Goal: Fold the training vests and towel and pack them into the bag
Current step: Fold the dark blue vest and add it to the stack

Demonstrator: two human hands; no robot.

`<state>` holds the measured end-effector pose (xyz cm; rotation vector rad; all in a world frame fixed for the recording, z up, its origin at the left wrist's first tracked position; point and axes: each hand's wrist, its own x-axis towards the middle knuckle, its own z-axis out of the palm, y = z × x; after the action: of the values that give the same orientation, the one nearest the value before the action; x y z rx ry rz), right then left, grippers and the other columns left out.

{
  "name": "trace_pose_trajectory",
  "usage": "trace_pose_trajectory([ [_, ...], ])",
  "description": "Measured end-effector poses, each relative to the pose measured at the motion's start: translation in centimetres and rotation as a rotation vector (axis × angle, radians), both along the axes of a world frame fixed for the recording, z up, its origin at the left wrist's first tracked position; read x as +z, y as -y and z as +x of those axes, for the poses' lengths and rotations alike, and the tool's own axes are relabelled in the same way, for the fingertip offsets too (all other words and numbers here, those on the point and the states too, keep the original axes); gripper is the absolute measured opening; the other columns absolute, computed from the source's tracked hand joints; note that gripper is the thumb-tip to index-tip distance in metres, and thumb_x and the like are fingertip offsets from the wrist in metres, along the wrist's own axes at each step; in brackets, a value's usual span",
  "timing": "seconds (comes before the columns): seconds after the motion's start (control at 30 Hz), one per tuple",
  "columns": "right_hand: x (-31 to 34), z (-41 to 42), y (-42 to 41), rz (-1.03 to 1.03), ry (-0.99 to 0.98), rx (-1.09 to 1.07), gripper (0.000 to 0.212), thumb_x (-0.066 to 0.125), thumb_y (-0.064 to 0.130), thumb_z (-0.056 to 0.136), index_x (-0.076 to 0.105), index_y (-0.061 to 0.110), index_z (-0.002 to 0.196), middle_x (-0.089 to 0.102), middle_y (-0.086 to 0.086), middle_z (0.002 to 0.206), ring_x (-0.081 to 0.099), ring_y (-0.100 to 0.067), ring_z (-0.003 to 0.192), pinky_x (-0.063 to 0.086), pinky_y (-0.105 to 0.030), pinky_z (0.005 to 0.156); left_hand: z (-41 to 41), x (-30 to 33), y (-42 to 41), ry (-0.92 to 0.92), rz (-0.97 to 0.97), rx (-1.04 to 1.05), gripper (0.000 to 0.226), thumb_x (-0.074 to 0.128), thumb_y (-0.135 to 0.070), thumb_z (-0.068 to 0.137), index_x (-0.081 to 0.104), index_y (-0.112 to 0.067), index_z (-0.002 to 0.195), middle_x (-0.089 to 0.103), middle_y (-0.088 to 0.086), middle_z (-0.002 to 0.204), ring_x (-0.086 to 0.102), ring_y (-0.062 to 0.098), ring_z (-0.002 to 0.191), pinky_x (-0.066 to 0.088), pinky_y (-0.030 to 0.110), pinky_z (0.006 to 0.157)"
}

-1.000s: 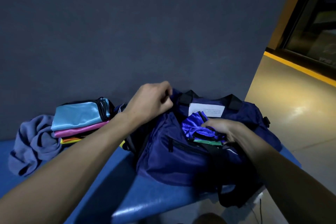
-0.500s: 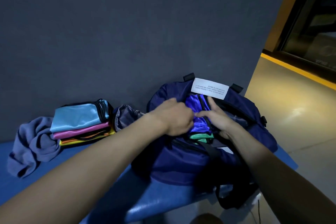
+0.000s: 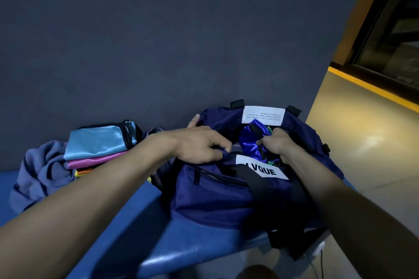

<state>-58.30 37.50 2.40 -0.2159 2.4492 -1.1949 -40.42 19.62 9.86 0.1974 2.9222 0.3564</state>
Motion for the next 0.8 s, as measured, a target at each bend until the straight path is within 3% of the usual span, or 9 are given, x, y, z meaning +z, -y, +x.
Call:
trace_pose_trajectory([
  [0.07, 0.6, 0.6, 0.4, -0.045, 0.166, 0.070, 0.013, 0.073, 0.012, 0.092, 0.063, 0.005, 0.089, 0.062, -0.011, 0.070, 0.057, -0.024, 0.059, 0.043, -0.027, 0.054, 0.2, -0.4, 0.1, -0.023, -0.070, 0.011, 0.016, 0.043, -0.028, 0.099, 0.058, -0.022, 0.096, 0.066, -0.003, 0.101, 0.044, 0.017, 0.136, -0.033, 0.058, 0.112],
  [0.1, 0.8, 1.2, 0.7, -0.072, 0.270, 0.113, 0.012, 0.074, 0.016, 0.092, 0.066, 0.007, 0.089, 0.065, -0.011, 0.072, 0.058, -0.023, 0.059, 0.046, -0.028, 0.054, 0.3, -0.5, 0.0, -0.026, -0.089, 0.011, 0.016, 0.043, -0.029, 0.099, 0.057, -0.021, 0.096, 0.066, -0.006, 0.107, 0.034, 0.020, 0.146, -0.035, 0.058, 0.109],
  [0.2, -0.2, 2.7, 2.1, -0.146, 0.479, 0.247, 0.019, 0.072, 0.024, 0.094, 0.075, 0.008, 0.104, 0.074, -0.016, 0.097, 0.068, -0.026, 0.072, 0.058, -0.037, 0.067, 0.7, -0.7, -0.4, -0.014, -0.074, 0.014, 0.015, 0.045, -0.029, 0.100, 0.058, -0.023, 0.095, 0.059, -0.016, 0.133, 0.008, 0.022, 0.158, -0.033, 0.061, 0.110],
  [0.3, -3.3, 4.0, 4.0, -0.025, 0.272, 0.280, 0.025, 0.064, 0.022, 0.101, 0.069, 0.005, 0.119, 0.074, -0.019, 0.112, 0.070, -0.029, 0.090, 0.056, -0.041, 0.082, 1.3, -1.2, -0.6, -0.017, -0.097, 0.008, 0.013, 0.048, -0.033, 0.099, 0.060, -0.036, 0.095, 0.037, -0.012, 0.161, 0.002, 0.021, 0.158, -0.027, 0.063, 0.113],
  [0.43, -5.8, 5.0, 4.9, -0.051, 0.167, 0.300, 0.021, 0.053, 0.022, 0.105, 0.069, 0.017, 0.118, 0.075, -0.010, 0.113, 0.071, -0.029, 0.105, 0.055, -0.046, 0.099, 2.3, -2.2, -0.2, -0.050, -0.080, 0.011, 0.018, 0.050, -0.032, 0.098, 0.067, -0.026, 0.098, 0.043, -0.011, 0.156, 0.002, 0.018, 0.158, -0.029, 0.061, 0.113],
  [0.53, -5.3, 5.6, 4.1, -0.026, 0.087, 0.456, 0.031, 0.051, 0.030, 0.107, 0.062, 0.021, 0.134, 0.069, -0.004, 0.127, 0.064, -0.024, 0.120, 0.047, -0.043, 0.110, 2.8, -2.9, -0.1, -0.074, -0.084, 0.016, 0.017, 0.051, -0.032, 0.096, 0.066, -0.025, 0.092, 0.044, -0.010, 0.155, 0.002, 0.022, 0.158, -0.031, 0.059, 0.113],
  [0.63, -3.2, 4.8, 3.4, 0.257, -0.162, 0.546, 0.065, 0.061, 0.051, 0.098, 0.043, 0.014, 0.149, 0.060, -0.007, 0.140, 0.057, -0.028, 0.129, 0.044, -0.032, 0.099, 3.0, -3.4, -0.1, -0.094, -0.147, 0.014, 0.016, 0.053, -0.035, 0.095, 0.066, -0.028, 0.096, 0.036, -0.006, 0.162, 0.001, 0.026, 0.158, -0.027, 0.063, 0.114],
  [0.73, -0.7, 4.1, 2.6, 0.456, -0.469, 0.699, 0.076, 0.068, 0.067, 0.085, 0.048, 0.020, 0.141, 0.059, -0.008, 0.131, 0.057, -0.031, 0.124, 0.046, -0.036, 0.096, 3.3, -3.5, 0.1, -0.117, -0.158, 0.014, 0.013, 0.054, -0.037, 0.095, 0.066, -0.032, 0.098, 0.033, -0.005, 0.164, 0.000, 0.026, 0.158, -0.026, 0.063, 0.114],
  [0.8, 0.3, 4.3, 2.3, 0.459, -0.617, 0.774, 0.090, 0.070, 0.070, 0.080, 0.040, 0.025, 0.152, 0.053, -0.004, 0.141, 0.053, -0.027, 0.129, 0.046, -0.041, 0.103, 3.4, -3.7, 0.2, -0.132, -0.146, 0.008, 0.009, 0.055, -0.038, 0.094, 0.063, -0.035, 0.095, 0.031, -0.005, 0.165, -0.002, 0.025, 0.158, -0.025, 0.064, 0.115],
])
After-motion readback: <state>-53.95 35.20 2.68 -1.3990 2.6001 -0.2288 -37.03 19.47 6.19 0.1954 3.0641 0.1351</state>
